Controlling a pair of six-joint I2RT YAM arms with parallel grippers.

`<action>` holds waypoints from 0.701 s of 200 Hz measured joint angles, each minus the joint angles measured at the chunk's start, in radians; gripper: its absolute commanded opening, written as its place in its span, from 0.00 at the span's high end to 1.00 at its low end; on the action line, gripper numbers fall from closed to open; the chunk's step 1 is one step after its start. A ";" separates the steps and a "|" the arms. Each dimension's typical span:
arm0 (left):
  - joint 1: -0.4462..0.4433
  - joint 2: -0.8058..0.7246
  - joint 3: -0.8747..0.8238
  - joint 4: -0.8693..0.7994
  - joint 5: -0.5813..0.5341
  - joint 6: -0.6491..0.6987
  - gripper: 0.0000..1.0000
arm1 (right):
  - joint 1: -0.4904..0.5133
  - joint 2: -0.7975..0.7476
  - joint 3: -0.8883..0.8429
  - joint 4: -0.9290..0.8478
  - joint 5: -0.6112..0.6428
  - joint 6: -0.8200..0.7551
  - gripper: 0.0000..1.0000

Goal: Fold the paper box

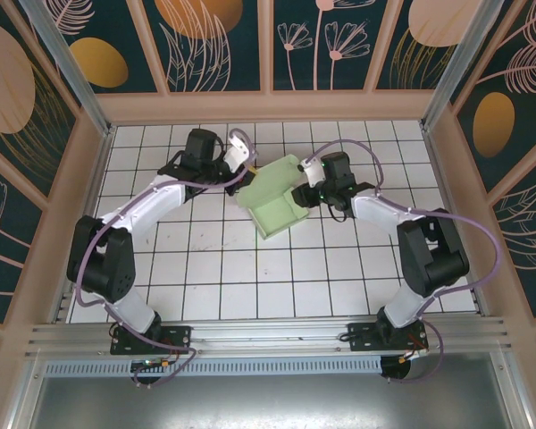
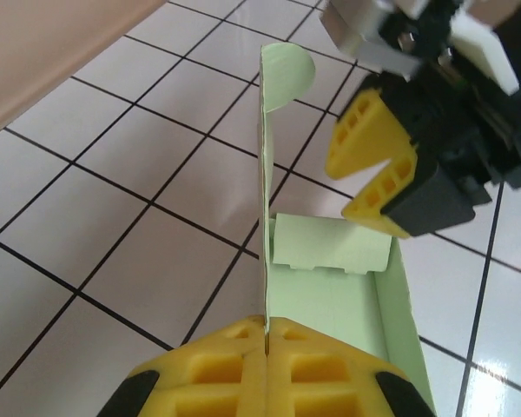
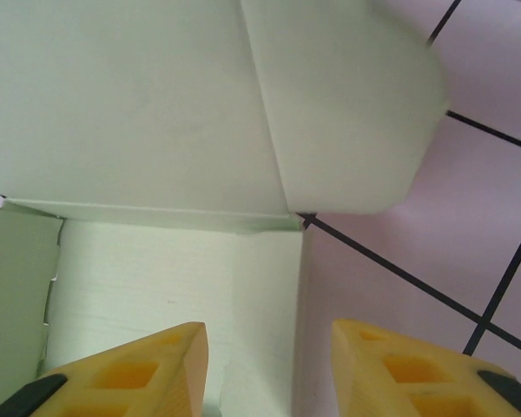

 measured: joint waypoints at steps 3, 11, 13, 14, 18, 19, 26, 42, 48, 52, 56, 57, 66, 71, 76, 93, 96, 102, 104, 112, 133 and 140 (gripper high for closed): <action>0.005 0.007 0.006 0.000 0.008 -0.007 1.00 | 0.000 0.003 0.000 0.000 0.000 0.002 0.60; 0.017 0.026 0.019 0.000 0.029 -0.024 1.00 | 0.000 0.009 0.000 0.000 0.000 0.004 0.61; 0.019 0.029 0.020 0.000 0.031 -0.026 1.00 | 0.000 0.010 0.000 0.000 0.001 0.005 0.62; 0.021 0.031 0.021 0.000 0.034 -0.029 1.00 | 0.000 0.010 0.000 0.000 0.001 0.006 0.62; 0.025 0.039 0.023 0.000 0.039 -0.034 1.00 | 0.000 0.013 0.000 -0.001 0.000 0.006 0.62; 0.026 0.040 0.024 -0.001 0.040 -0.036 1.00 | 0.000 0.013 0.000 0.000 0.000 0.006 0.62; 0.034 0.051 0.024 -0.003 0.050 -0.045 1.00 | 0.000 0.016 0.000 -0.001 0.001 0.007 0.63; 0.040 0.071 0.025 -0.014 0.071 -0.059 1.00 | 0.000 0.025 0.001 -0.003 0.005 0.014 0.65; 0.040 0.078 0.026 -0.019 0.084 -0.060 1.00 | 0.000 0.030 0.002 -0.005 0.008 0.019 0.65; 0.040 0.081 0.029 -0.023 0.092 -0.062 1.00 | 0.000 0.034 0.003 -0.006 0.010 0.022 0.65; 0.041 0.085 0.031 -0.027 0.103 -0.063 1.00 | 0.000 0.040 0.004 -0.007 0.012 0.026 0.66; 0.041 0.086 0.032 -0.027 0.105 -0.064 1.00 | 0.000 0.041 0.005 -0.007 0.013 0.027 0.66; 0.043 0.094 0.038 -0.035 0.128 -0.066 1.00 | 0.000 0.055 0.010 -0.011 0.018 0.033 0.66; 0.045 0.098 0.043 -0.040 0.140 -0.068 1.00 | 0.000 0.063 0.015 -0.015 0.019 0.037 0.66; 0.047 0.103 0.049 -0.046 0.154 -0.070 1.00 | 0.000 0.071 0.019 -0.015 0.021 0.041 0.66; 0.067 0.126 0.069 -0.053 0.211 -0.084 1.00 | 0.000 0.089 0.028 -0.018 0.022 0.056 0.66; 0.072 0.129 0.071 -0.053 0.220 -0.090 1.00 | 0.000 0.090 0.028 -0.019 0.021 0.060 0.66; 0.082 0.135 0.074 -0.053 0.237 -0.095 1.00 | 0.000 0.090 0.029 -0.021 0.021 0.063 0.66; 0.084 0.136 0.075 -0.053 0.241 -0.098 1.00 | 0.000 0.090 0.029 -0.022 0.021 0.064 0.66; 0.093 0.140 0.077 -0.053 0.260 -0.107 1.00 | 0.000 0.090 0.029 -0.021 0.020 0.068 0.66; 0.110 0.141 0.078 -0.058 0.288 -0.118 1.00 | 0.000 0.090 0.030 -0.022 0.018 0.080 0.66; 0.110 0.141 0.078 -0.061 0.295 -0.119 1.00 | 0.000 0.090 0.030 -0.021 0.018 0.083 0.67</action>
